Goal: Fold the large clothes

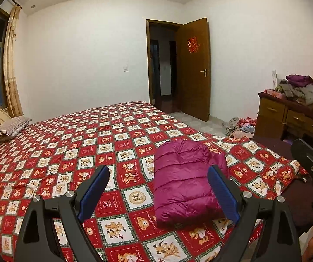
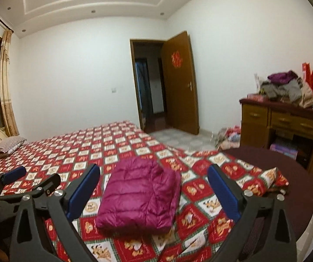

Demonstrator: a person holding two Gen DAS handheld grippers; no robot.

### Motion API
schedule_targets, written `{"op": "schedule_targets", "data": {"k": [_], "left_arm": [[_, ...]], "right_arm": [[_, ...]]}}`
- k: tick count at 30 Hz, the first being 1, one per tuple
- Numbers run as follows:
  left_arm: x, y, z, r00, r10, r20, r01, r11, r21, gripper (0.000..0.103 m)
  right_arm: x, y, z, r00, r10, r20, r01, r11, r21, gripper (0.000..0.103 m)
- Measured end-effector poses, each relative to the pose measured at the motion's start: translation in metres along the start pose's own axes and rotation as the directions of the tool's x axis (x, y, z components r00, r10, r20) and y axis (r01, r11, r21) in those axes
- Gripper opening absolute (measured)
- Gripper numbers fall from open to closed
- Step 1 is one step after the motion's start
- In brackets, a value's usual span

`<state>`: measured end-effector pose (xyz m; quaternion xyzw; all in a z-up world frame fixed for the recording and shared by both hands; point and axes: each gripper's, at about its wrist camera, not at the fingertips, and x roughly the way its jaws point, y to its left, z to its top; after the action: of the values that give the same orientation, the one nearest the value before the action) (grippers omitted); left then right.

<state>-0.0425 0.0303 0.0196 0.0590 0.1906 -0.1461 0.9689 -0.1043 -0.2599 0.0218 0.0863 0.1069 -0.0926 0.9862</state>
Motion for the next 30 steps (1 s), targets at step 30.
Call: {"op": "schedule_targets", "data": {"k": [30], "left_arm": [[-0.0017, -0.0003, 0.0028, 1.000, 0.016, 0.009, -0.016, 1.000, -0.016, 0.092]], "right_arm": [[0.0045, -0.0015, -0.0049, 1.000, -0.001, -0.020, 0.001, 1.000, 0.025, 0.103]]}}
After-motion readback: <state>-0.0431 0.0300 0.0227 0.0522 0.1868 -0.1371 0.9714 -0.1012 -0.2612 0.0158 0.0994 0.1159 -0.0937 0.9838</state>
